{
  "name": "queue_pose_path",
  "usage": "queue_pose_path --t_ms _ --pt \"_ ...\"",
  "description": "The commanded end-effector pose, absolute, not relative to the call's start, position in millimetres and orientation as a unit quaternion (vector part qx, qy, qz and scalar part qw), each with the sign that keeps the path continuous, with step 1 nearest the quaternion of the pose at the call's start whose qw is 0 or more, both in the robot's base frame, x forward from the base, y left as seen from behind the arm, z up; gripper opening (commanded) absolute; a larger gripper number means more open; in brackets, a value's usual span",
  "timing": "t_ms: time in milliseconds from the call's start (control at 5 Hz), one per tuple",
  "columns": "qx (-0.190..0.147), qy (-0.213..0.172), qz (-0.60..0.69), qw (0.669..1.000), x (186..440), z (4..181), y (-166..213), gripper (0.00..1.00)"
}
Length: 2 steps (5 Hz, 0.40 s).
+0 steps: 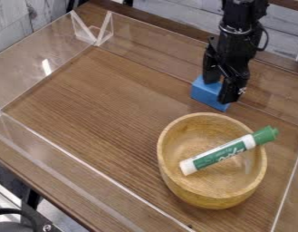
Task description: Put the blue block in the brown bowl
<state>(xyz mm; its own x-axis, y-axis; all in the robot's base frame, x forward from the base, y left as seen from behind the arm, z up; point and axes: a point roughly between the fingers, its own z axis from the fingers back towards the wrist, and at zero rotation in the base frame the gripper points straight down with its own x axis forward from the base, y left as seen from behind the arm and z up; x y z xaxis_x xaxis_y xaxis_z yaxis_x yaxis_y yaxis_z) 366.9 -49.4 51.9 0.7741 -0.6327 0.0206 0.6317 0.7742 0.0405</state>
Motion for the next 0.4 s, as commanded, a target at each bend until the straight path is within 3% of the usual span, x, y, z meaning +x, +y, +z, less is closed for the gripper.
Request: queue_pose_path --t_ms 0,200 --pt "0.024 -0.041 -0.35 0.935 372.4 62.2 -52.7 1.0" --pt "0.026 -0.043 -0.359 0.932 371.6 58.0 -52.8 1.0"
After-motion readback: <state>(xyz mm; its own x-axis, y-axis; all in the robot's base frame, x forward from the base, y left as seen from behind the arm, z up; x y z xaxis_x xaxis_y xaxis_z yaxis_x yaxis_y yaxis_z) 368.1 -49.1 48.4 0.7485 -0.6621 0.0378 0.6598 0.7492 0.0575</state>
